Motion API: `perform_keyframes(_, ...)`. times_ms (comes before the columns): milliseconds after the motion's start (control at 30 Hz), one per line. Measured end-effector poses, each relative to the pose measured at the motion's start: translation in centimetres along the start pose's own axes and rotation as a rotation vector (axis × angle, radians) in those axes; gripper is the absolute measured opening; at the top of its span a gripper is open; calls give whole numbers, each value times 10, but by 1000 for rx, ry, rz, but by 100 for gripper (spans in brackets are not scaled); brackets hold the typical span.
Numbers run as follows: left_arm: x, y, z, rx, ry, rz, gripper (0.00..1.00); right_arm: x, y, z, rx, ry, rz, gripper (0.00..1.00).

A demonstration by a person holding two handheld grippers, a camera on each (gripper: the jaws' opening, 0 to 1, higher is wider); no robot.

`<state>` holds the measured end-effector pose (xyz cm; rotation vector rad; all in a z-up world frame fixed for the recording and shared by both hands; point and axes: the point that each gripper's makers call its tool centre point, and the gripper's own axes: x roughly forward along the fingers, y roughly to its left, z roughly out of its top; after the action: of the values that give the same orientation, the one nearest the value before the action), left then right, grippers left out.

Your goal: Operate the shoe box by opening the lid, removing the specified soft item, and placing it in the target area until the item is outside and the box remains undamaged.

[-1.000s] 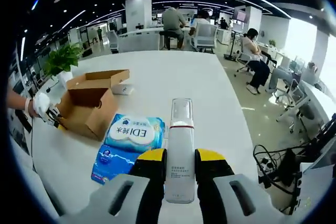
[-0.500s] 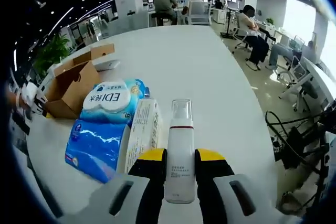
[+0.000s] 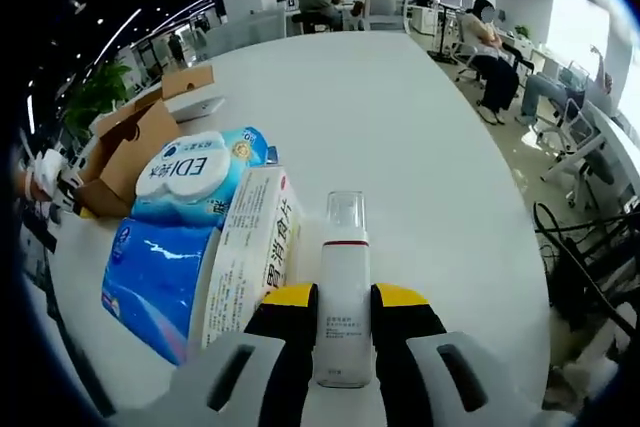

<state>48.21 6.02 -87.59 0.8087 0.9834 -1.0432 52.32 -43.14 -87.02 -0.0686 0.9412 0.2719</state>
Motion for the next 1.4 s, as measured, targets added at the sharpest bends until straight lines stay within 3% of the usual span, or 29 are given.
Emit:
perform_keyframes(133, -2, -2, 2, -9, 7, -1, 4, -2, 0, 2, 8, -21, -1, 20)
perform_keyframes(567, -5, -3, 5, -18, 11, 6, 4, 4, -5, -5, -73, 23, -2, 20)
perform_keyframes(1400, -2, 1, 1, -22, 11, 2, 4, -3, -3, -6, -72, 12, -13, 25)
